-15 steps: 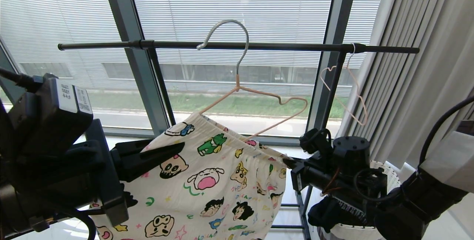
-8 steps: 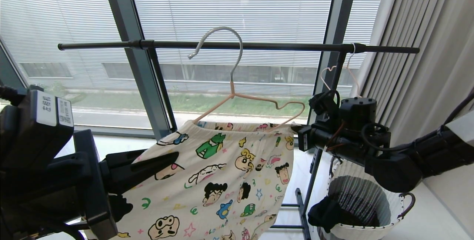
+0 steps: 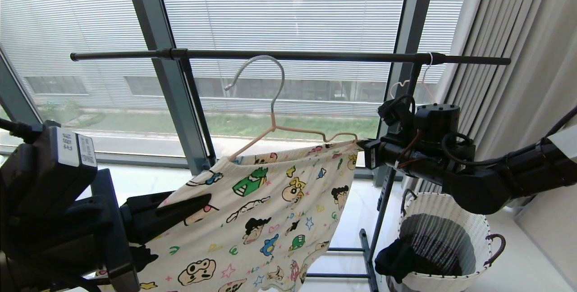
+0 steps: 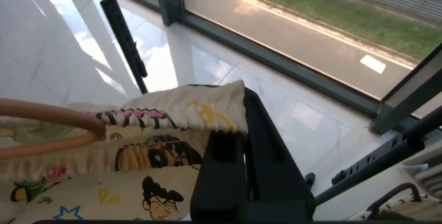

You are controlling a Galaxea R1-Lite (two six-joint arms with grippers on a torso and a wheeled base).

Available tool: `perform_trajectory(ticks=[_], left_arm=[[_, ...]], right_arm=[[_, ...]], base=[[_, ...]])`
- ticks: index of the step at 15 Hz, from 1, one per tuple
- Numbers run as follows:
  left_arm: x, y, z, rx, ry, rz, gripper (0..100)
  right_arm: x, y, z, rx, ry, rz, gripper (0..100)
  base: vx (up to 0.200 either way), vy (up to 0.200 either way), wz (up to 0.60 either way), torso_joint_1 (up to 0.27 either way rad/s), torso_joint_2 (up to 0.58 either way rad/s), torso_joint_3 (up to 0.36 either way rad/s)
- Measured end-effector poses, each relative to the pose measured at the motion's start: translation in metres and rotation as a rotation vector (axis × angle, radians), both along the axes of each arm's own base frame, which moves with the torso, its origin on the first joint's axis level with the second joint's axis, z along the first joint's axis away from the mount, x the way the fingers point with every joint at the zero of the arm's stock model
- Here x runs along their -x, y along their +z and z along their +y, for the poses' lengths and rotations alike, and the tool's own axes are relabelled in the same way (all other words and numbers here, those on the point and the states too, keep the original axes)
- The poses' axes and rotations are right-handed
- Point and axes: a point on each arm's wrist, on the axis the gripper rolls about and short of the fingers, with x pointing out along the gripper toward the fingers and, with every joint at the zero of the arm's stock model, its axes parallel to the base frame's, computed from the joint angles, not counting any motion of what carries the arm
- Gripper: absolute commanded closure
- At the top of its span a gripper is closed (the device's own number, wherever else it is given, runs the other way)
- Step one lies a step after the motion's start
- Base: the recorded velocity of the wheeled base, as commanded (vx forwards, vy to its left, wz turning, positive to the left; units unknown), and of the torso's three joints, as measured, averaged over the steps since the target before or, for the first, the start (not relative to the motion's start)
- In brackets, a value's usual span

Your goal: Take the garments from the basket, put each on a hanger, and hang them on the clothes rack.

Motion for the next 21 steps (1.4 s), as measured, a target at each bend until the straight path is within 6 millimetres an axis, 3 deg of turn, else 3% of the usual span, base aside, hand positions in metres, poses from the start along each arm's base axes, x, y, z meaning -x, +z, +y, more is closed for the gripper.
perform_trajectory(ticks=[3, 10, 15, 16, 21], left_arm=[[-0.002, -0.005, 0.0, -0.01, 0.006, 0.02, 100], [-0.03, -0.019, -0.014, -0.063, 0.001, 0.108, 100], [-0.062, -0.022, -0.027, -0.058, 0.017, 0.097, 100], [-0.065, -0.024, -0.029, -0.061, 0.017, 0.102, 100], [-0.071, -0.027, -0.031, -0.06, 0.018, 0.102, 100]], right_arm=[[-0.001, 0.005, 0.0, 0.003, 0.005, 0.005, 100], [0.006, 0.046, -0.004, -0.016, 0.07, -0.004, 100], [0.046, 0.073, -0.018, 0.075, 0.197, 0.079, 100], [0.055, 0.081, -0.019, 0.078, 0.22, 0.079, 0], [0.088, 0.098, -0.024, 0.102, 0.277, 0.113, 0]], base=[[0.0, 0.0, 0.0, 0.0, 0.0, 0.0], [0.0, 0.0, 0.0, 0.0, 0.0, 0.0], [0.0, 0.0, 0.0, 0.0, 0.0, 0.0], [0.0, 0.0, 0.0, 0.0, 0.0, 0.0], [0.0, 0.0, 0.0, 0.0, 0.0, 0.0]])
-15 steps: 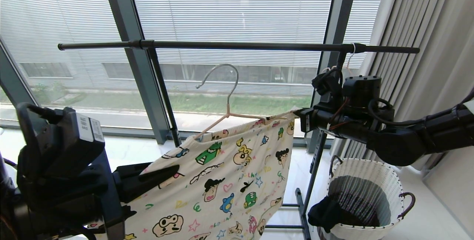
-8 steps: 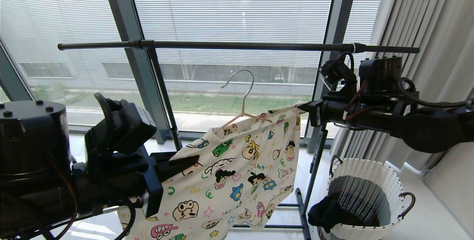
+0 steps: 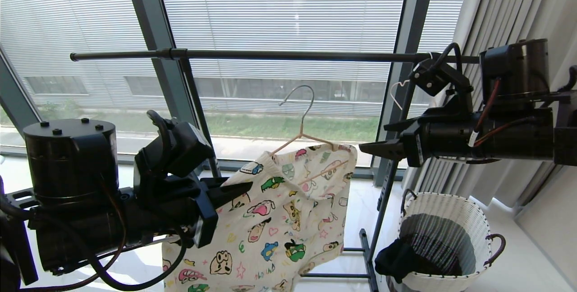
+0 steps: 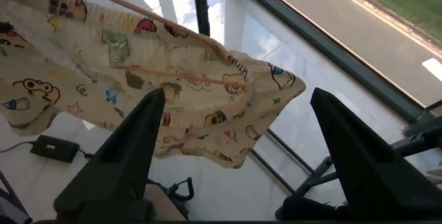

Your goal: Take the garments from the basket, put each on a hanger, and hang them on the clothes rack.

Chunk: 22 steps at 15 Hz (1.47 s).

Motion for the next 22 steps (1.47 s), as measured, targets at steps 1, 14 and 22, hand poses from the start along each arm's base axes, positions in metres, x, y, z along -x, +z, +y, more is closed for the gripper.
perform_trajectory(ticks=[1, 14, 22], left_arm=[[0.0, 0.0, 0.0, 0.001, -0.003, 0.001, 100], [0.037, -0.014, 0.005, -0.005, -0.311, -0.057, 100], [0.037, -0.013, 0.004, 0.0, -0.323, -0.066, 100]], right_arm=[[0.003, 0.002, -0.002, 0.012, 0.006, -0.006, 0], [0.042, -0.04, -0.002, 0.304, 0.528, -0.159, 0], [0.031, -0.044, 0.027, 0.303, 0.585, -0.169, 0]], base=[[0.0, 0.0, 0.0, 0.0, 0.0, 0.0], [0.0, 0.0, 0.0, 0.0, 0.0, 0.0], [0.0, 0.0, 0.0, 0.0, 0.0, 0.0]])
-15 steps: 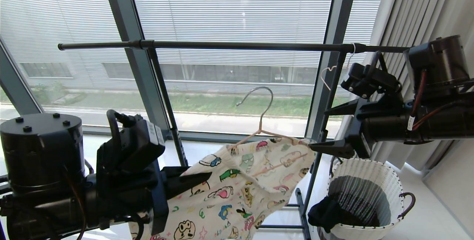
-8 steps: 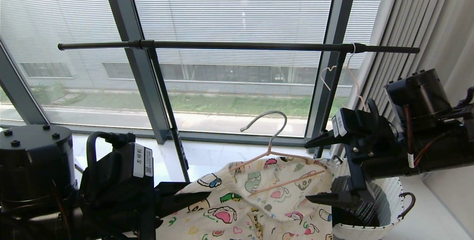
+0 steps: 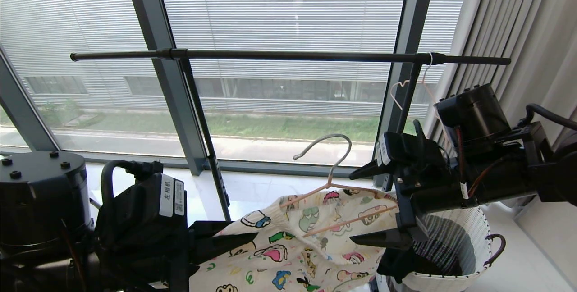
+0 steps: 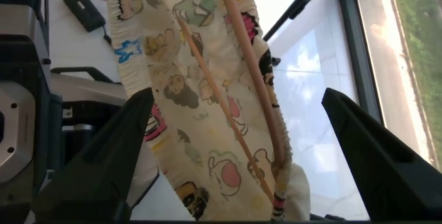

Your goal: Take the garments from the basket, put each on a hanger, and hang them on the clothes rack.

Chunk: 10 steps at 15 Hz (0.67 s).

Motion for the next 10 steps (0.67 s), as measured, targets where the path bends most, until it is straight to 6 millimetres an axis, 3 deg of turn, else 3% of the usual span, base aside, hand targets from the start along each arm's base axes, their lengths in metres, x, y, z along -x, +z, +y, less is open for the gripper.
perform_trajectory(ticks=[9, 10], left_arm=[[0.0017, 0.0016, -0.0049, 0.001, -0.027, -0.008, 100], [0.0021, 0.0017, -0.0052, 0.0, -0.03, -0.013, 100]], right_arm=[[-0.0019, -0.0071, 0.0095, 0.047, -0.026, -0.015, 0], [-0.0019, -0.0072, 0.0103, 0.046, -0.021, -0.018, 100]], base=[[0.0, 0.0, 0.0, 0.0, 0.0, 0.0], [0.0, 0.0, 0.0, 0.0, 0.0, 0.0]])
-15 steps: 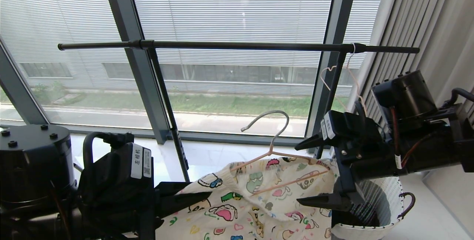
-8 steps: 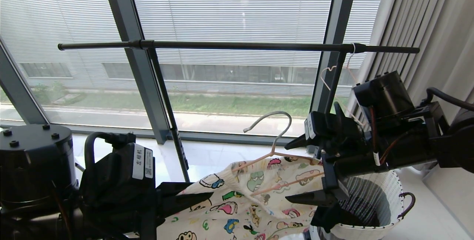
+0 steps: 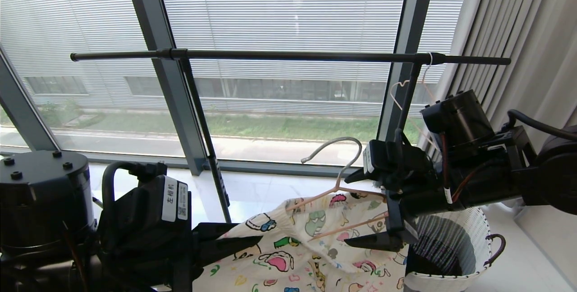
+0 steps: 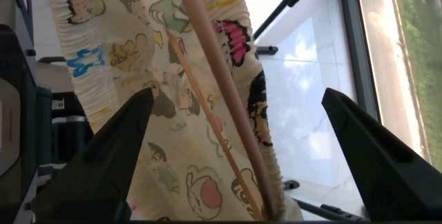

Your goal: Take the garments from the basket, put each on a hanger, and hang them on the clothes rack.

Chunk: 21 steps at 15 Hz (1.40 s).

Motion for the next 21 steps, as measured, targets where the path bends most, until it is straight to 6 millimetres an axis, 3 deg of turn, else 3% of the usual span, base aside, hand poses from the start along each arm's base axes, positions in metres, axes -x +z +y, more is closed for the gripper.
perform_trajectory(ticks=[8, 9, 12, 15, 21], left_arm=[[-0.001, 0.003, -0.001, 0.009, 0.0, -0.029, 100], [0.0, 0.003, -0.001, 0.01, -0.003, -0.033, 0], [0.002, 0.001, -0.002, 0.007, -0.01, -0.027, 0], [-0.001, -0.004, 0.003, -0.025, 0.092, -0.011, 0], [-0.013, -0.033, 0.04, -0.086, 0.328, 0.109, 0]], right_arm=[[-0.002, -0.002, 0.004, 0.016, -0.011, -0.04, 100], [-0.003, -0.001, 0.005, 0.003, -0.013, -0.058, 100], [-0.005, 0.002, 0.008, -0.019, 0.022, -0.119, 100], [-0.013, 0.002, 0.001, -0.016, 0.086, -0.21, 100], [-0.044, 0.014, -0.027, -0.083, 0.036, -0.396, 100]], base=[[0.0, 0.0, 0.0, 0.0, 0.0, 0.0], [0.0, 0.0, 0.0, 0.0, 0.0, 0.0], [0.0, 0.0, 0.0, 0.0, 0.0, 0.0], [0.0, 0.0, 0.0, 0.0, 0.0, 0.0], [0.0, 0.0, 0.0, 0.0, 0.0, 0.0]])
